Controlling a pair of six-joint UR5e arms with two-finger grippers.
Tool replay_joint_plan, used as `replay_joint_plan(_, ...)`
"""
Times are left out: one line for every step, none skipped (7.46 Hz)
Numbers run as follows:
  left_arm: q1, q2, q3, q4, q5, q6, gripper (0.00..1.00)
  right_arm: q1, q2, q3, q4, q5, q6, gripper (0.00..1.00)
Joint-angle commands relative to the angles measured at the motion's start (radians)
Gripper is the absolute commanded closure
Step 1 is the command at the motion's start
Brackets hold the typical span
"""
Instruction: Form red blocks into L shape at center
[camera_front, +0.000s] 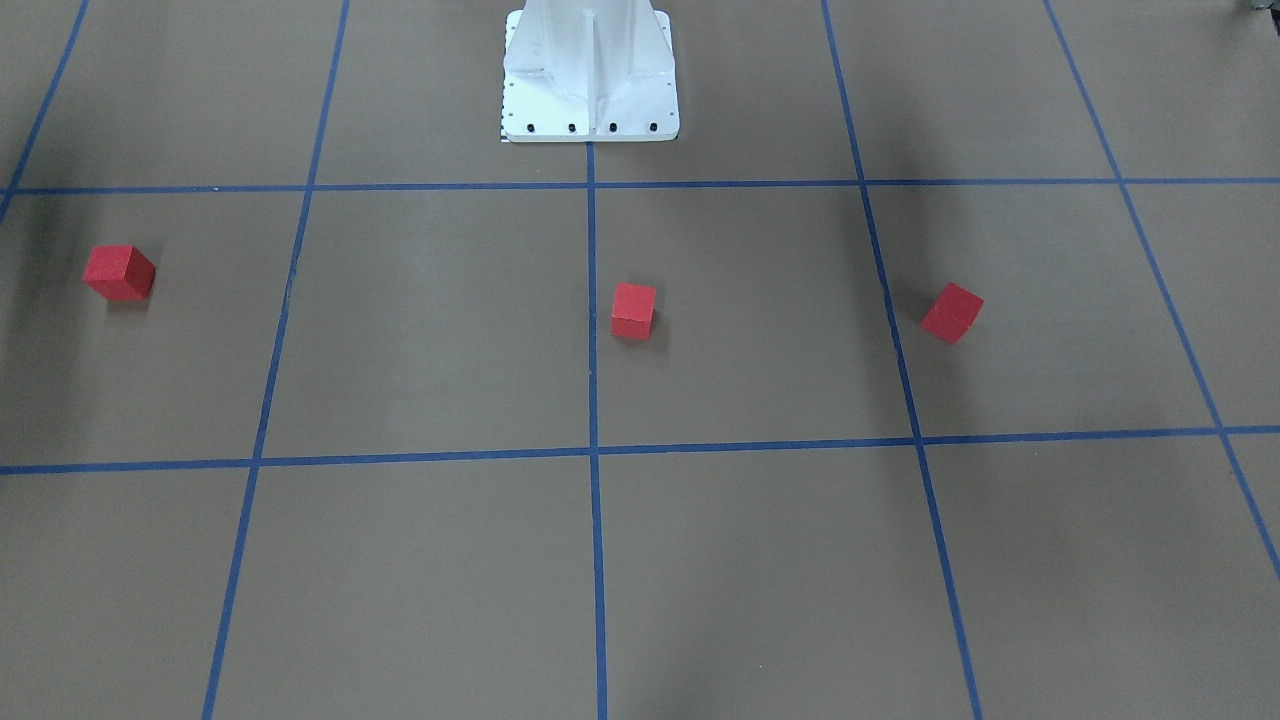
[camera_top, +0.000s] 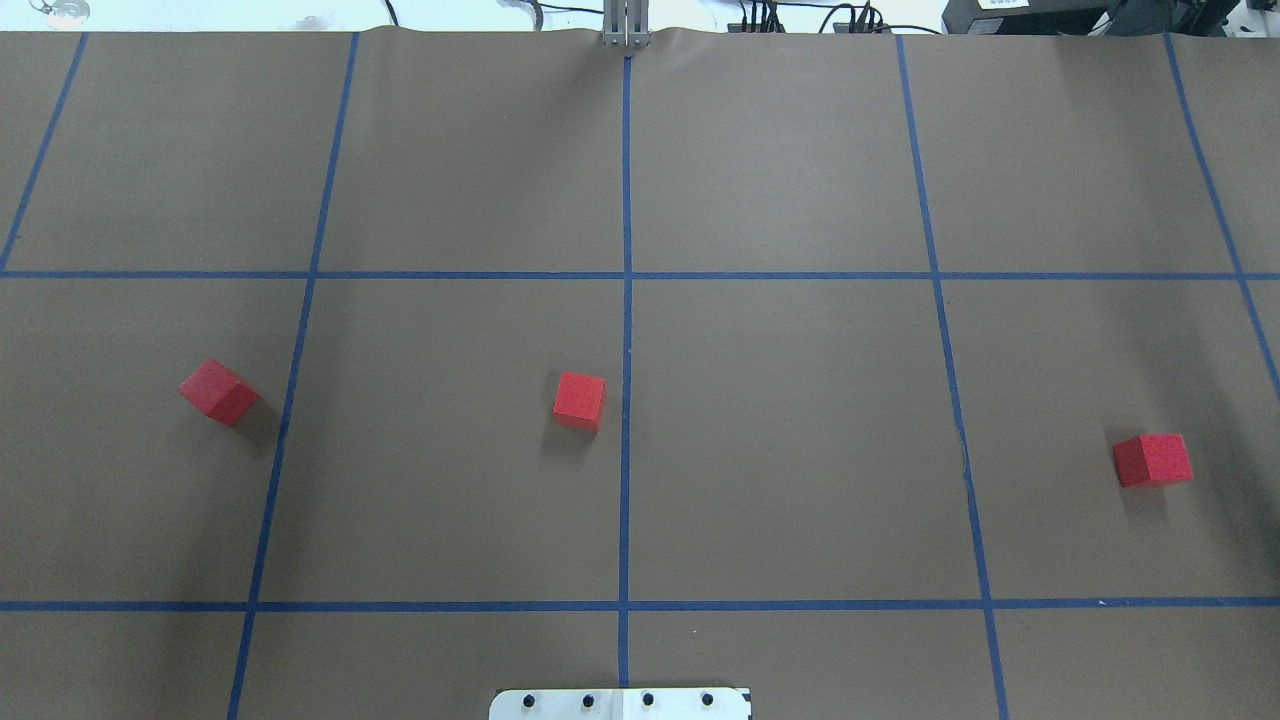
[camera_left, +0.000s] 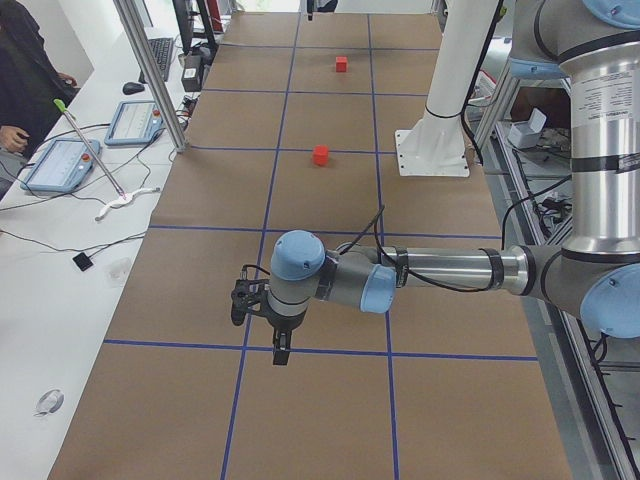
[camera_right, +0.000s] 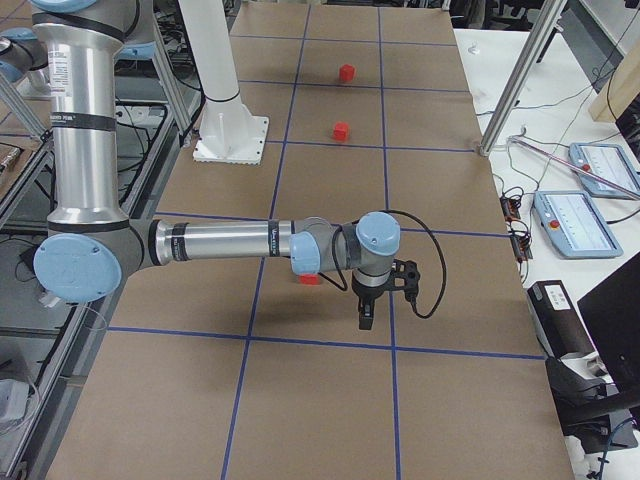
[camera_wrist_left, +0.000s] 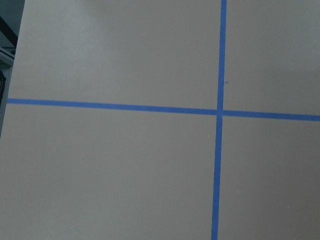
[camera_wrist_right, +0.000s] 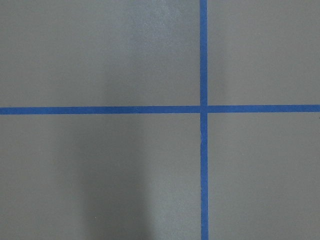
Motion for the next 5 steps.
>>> replay_joint_plan(0.013, 0.023, -0.020, 0.011, -0.067, 0.000, 0.00, 0.000, 0.002, -0.014, 0.000, -0.002, 0.001, 0.00)
replay_joint_plan(0.016, 0.024, -0.014, 0.012, -0.088, 0.002, 0.00, 0.000, 0.002, -0.018, 0.000, 0.000, 0.001, 0.00)
replay_joint_plan(0.016, 0.029, -0.015, 0.006, -0.085, 0.002, 0.00, 0.000, 0.002, -0.015, 0.000, 0.000, -0.001, 0.00)
replay_joint_plan(0.016, 0.031, -0.014, 0.006, -0.091, -0.003, 0.00, 0.000, 0.003, -0.015, 0.000, 0.000, 0.001, 0.00)
replay_joint_plan(0.016, 0.025, -0.012, 0.003, -0.094, -0.012, 0.00, 0.000, -0.003, -0.014, -0.002, 0.003, 0.001, 0.00)
